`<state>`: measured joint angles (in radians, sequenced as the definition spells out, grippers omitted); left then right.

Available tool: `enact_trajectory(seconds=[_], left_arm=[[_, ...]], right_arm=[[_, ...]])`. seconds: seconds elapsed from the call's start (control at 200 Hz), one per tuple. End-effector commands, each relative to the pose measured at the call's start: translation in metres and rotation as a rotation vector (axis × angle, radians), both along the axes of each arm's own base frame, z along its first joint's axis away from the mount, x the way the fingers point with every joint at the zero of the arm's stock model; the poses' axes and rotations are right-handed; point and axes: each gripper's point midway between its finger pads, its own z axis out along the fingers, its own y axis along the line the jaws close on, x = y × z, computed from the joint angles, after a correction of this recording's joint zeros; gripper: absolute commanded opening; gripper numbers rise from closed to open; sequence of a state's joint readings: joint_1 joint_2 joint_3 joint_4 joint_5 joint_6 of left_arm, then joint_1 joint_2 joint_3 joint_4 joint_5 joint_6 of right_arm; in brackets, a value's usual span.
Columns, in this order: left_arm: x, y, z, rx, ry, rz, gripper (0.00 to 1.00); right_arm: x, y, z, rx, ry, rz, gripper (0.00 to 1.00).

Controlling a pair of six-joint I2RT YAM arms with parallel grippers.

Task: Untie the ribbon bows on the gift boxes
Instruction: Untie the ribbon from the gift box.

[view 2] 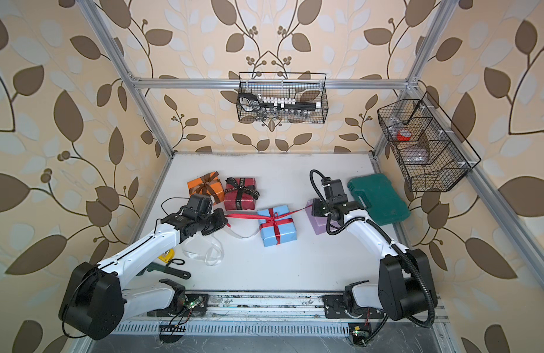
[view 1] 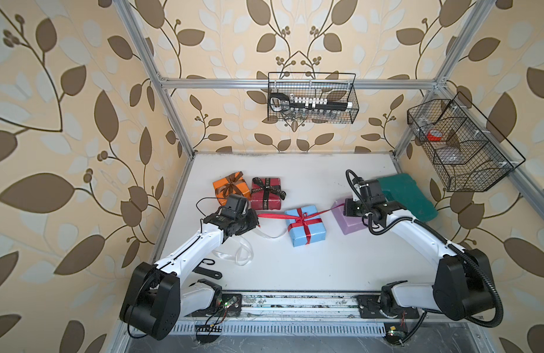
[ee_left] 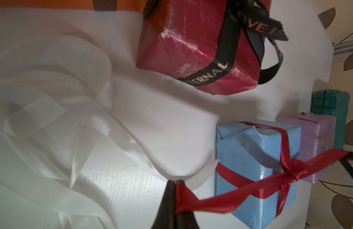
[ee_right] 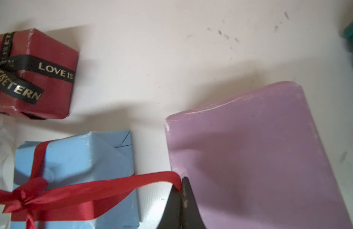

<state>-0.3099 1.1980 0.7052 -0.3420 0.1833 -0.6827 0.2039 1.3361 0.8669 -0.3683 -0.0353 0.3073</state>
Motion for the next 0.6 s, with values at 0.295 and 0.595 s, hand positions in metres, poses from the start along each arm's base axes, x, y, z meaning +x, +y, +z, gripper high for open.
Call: enact_trajectory(seconds=[0.295,0.595], left_arm=[[0.0,0.035,0.001,0.014,-0.004,0.065,0.0],[0.0,0.046,0.006,0.006,-0.021,0.082,0.03]], right_arm=[[-0.002,-0.06,0.007,-0.05,-0.015,-0.2,0.0],[-0.002,-0.06,0.005,-0.031,-0.009,-0.2,0.0]])
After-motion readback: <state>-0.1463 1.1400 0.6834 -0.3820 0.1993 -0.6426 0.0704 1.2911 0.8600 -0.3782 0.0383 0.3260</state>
